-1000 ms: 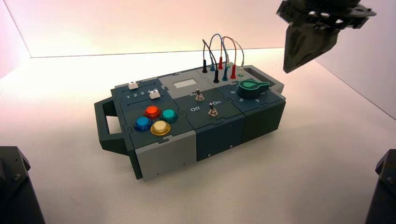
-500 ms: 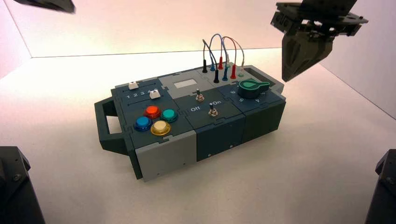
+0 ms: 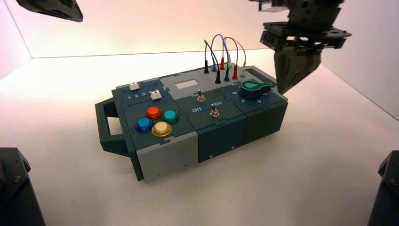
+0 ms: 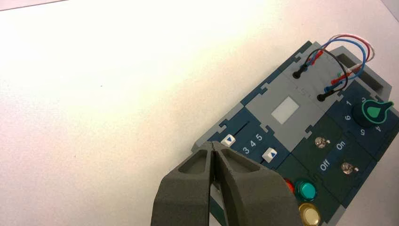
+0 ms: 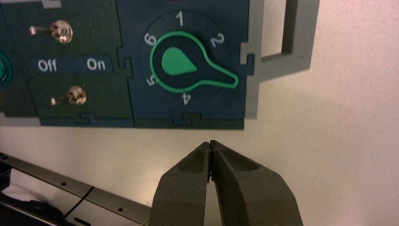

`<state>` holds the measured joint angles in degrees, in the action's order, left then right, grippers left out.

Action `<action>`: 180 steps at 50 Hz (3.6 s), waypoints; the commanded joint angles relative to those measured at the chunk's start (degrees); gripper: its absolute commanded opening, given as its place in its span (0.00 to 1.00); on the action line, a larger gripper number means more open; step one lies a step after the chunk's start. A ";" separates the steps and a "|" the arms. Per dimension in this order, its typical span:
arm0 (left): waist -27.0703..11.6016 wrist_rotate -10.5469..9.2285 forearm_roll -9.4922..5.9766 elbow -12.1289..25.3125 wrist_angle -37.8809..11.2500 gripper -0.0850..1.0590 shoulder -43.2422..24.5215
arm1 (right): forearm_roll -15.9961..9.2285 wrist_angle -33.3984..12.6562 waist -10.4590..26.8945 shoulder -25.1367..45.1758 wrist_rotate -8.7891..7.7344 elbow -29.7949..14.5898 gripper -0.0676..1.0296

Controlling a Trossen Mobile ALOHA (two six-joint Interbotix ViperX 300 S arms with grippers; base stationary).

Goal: Turn the knob to position 2.

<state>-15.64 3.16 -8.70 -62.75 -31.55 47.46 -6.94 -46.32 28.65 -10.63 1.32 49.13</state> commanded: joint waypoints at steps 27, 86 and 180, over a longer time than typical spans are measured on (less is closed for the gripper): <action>-0.18 0.18 0.00 2.02 0.18 0.05 0.35 | 1.41 1.67 -0.09 6.86 -0.09 -4.83 0.04; -0.18 0.35 0.09 2.02 0.18 0.05 0.35 | 4.48 1.67 -1.23 10.63 -0.09 -10.37 0.04; -0.18 0.35 0.18 2.02 0.09 0.05 0.44 | 5.01 0.26 -3.25 4.92 0.18 -9.05 0.04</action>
<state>-15.73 3.34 -8.61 -62.67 -31.64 47.99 -2.11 -45.35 25.75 -1.05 1.32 40.25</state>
